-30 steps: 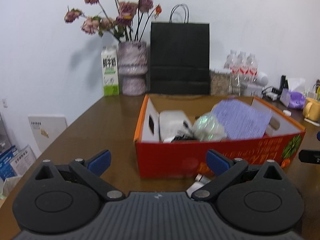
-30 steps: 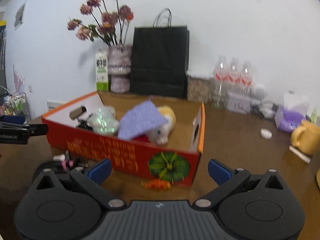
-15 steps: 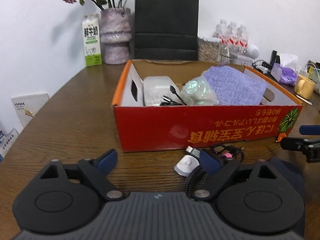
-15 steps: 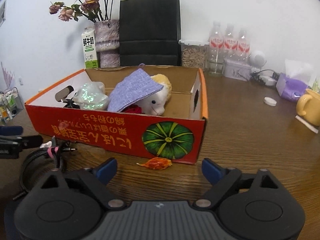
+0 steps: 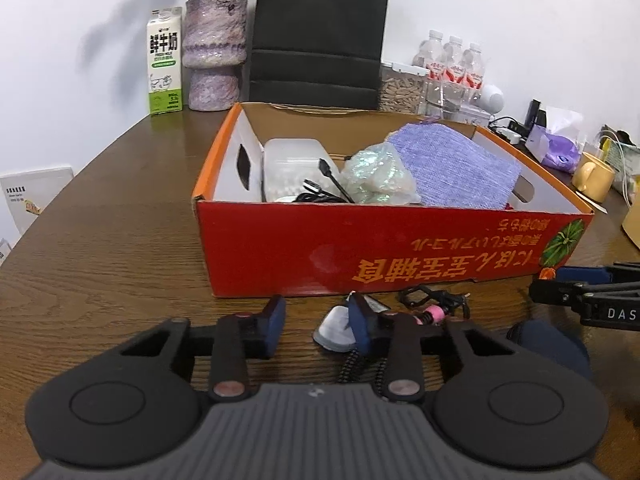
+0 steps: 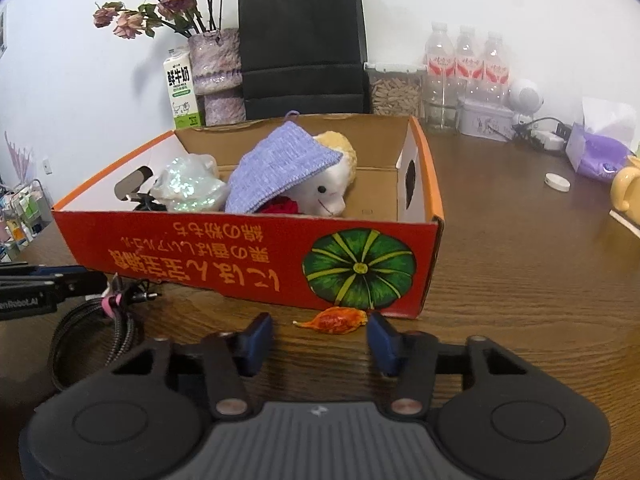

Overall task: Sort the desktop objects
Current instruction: 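Grasp the orange scrap with the right tool while the left tool grasps the white charger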

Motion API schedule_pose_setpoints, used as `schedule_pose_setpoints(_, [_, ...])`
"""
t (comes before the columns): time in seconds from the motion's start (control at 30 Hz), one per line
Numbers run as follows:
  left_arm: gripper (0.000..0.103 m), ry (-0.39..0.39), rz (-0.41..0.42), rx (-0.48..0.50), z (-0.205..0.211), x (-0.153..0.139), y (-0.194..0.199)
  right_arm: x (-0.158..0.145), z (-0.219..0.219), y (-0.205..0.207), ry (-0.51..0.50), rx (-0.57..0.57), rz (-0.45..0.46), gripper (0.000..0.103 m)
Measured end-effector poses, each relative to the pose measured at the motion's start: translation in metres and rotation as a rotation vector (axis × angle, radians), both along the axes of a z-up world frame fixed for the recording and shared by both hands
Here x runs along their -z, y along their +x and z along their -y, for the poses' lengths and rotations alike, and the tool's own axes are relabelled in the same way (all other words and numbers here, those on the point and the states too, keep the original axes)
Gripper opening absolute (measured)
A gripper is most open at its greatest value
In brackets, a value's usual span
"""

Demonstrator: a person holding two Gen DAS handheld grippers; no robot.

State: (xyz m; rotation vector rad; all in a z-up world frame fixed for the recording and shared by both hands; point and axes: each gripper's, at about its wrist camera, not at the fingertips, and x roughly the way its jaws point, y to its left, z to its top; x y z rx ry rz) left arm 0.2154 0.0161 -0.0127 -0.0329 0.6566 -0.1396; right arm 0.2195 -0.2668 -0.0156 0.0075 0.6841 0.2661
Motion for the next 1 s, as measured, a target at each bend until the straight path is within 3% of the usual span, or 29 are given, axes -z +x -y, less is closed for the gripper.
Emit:
schedule_pose_setpoints(0.27, [0.033,-0.005,0.006,-0.049,-0.008,-0.001,-0.002,0.000,0.005,0.002,0.013,0.022,0.004,0.043])
schedule_pose_setpoints(0.5, [0.041,-0.005,-0.006,-0.024,-0.004,0.000,-0.004,0.000,0.003,0.005,0.004,0.027,0.003,0.042])
schedule_pose_setpoints(0.57, [0.039,0.001,-0.017,-0.024,-0.003,0.004,-0.003,0.001,0.003,0.005,0.000,0.027,0.004,0.040])
schedule_pose_setpoints(0.63, [0.029,0.017,-0.012,-0.025,-0.002,0.004,-0.004,0.001,0.004,0.004,0.005,0.027,0.006,0.039])
schedule_pose_setpoints(0.67, [0.029,0.014,-0.010,-0.024,-0.002,0.004,-0.005,0.001,0.004,0.004,0.007,0.026,0.007,0.039])
schedule_pose_setpoints(0.7, [0.029,0.007,-0.010,-0.023,-0.003,0.004,-0.006,0.001,0.005,0.003,0.009,0.026,0.008,0.024])
schedule_pose_setpoints(1.0, [0.029,-0.002,0.004,-0.033,-0.003,0.005,-0.012,0.000,0.011,-0.003,0.030,0.016,0.013,0.012])
